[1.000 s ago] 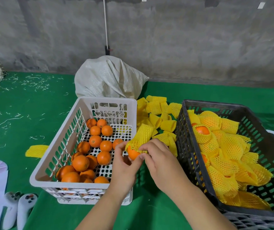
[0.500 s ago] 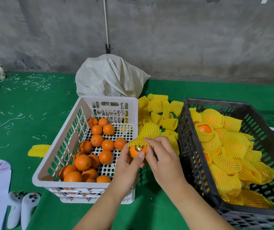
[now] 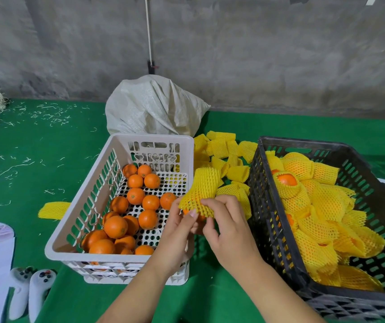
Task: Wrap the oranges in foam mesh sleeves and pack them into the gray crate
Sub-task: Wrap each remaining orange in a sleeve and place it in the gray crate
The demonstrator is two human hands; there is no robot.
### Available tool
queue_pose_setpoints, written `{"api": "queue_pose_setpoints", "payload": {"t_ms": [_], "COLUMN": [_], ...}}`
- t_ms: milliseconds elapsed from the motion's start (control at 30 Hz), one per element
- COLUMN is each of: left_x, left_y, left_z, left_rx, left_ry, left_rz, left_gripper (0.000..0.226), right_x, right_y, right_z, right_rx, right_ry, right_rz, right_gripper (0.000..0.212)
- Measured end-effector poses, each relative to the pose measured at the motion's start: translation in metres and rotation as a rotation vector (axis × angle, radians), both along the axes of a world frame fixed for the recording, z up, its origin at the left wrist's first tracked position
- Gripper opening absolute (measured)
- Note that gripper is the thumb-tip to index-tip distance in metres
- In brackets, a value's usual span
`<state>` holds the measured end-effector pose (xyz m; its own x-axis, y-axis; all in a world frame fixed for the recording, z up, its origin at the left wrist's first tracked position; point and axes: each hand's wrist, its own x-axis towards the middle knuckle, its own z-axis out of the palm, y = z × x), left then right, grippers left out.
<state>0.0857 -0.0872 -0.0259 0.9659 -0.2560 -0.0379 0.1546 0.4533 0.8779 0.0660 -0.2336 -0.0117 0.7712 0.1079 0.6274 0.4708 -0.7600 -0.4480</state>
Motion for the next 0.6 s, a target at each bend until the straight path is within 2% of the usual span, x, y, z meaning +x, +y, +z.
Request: {"api": "queue_pose_setpoints", "payload": {"t_ms": [100, 300, 433, 533, 600], "left_x": [0.000, 0.000, -0.002, 0.000, 0.001], "left_y": [0.001, -0.004, -0.005, -0.002, 0.000], "left_z": [0.000, 0.002, 0.000, -0.005, -0.007], "left_rx": [0.044, 0.179, 0.158, 0.196, 0.189], "left_ry": [-0.012, -0.035, -0.023, -0.057, -0.051], "left_rz": [-0.009, 0.129, 0.165, 0.129, 0.090], "left_gripper": [0.036, 0.038, 0.029, 0.024, 0.032], "right_x": [0.004, 0.003, -0.008, -0.004, -0.001], "right_y": [-0.001, 0.004, 0.018, 0.018, 0.016], "right_z": [-0.003, -0.004, -0.009, -0.010, -0.008], "right_rx": [0.074, 0.217, 0.284, 0.261, 0.299], "right_ry": [0.027, 0.005, 0.036, 0.055, 0.077], "right_rz": [-0.046, -0.086, -0.054, -0.059, -0.014], "right_gripper": [0.044, 0.012, 0.015, 0.021, 0.028]}}
